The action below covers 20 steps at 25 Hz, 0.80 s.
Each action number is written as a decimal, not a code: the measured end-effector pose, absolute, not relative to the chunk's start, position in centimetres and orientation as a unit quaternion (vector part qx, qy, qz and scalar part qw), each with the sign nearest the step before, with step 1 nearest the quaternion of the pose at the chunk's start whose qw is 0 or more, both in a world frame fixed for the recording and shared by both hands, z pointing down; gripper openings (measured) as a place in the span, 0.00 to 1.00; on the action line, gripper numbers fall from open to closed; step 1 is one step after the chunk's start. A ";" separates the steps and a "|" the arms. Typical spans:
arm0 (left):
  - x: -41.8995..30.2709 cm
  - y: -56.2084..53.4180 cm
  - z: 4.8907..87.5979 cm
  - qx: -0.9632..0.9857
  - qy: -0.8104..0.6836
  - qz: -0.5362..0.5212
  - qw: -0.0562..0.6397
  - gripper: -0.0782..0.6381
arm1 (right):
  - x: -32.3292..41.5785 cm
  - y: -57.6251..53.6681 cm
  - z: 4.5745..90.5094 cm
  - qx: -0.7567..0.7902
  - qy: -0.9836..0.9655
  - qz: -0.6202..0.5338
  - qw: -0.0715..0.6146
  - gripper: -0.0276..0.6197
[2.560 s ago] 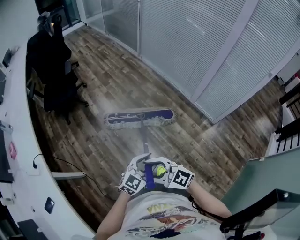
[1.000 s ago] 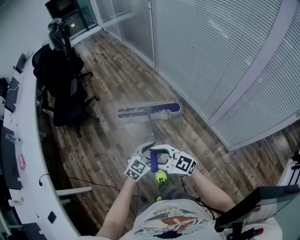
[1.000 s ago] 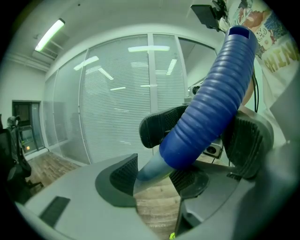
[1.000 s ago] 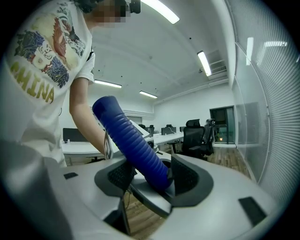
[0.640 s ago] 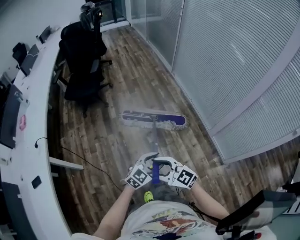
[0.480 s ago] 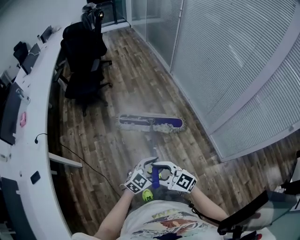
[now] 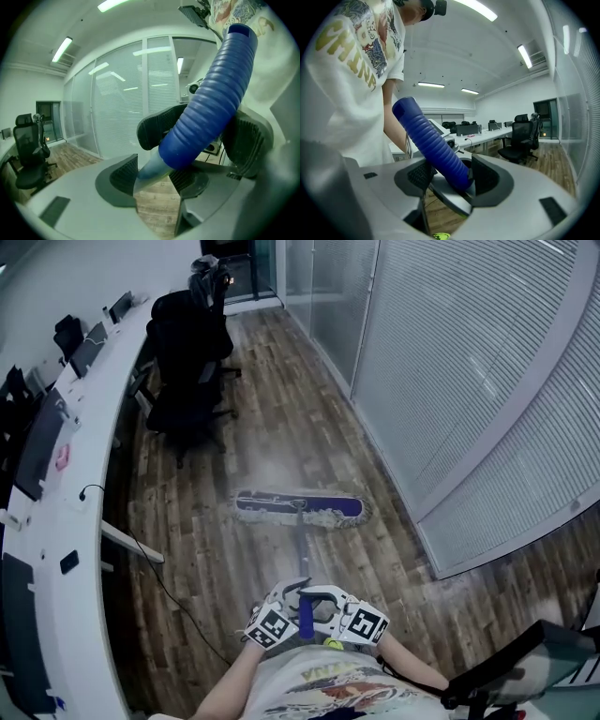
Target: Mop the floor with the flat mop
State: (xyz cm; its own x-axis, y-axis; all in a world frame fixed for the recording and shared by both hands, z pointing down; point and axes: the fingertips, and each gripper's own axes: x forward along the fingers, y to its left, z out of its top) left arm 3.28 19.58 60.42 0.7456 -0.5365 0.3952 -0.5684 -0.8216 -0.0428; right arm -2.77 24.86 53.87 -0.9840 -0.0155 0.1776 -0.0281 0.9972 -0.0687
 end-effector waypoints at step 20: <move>16.5 22.5 61.3 0.917 -0.322 0.235 0.026 0.35 | 11.0 28.2 54.7 -0.058 -0.996 0.036 0.058 0.41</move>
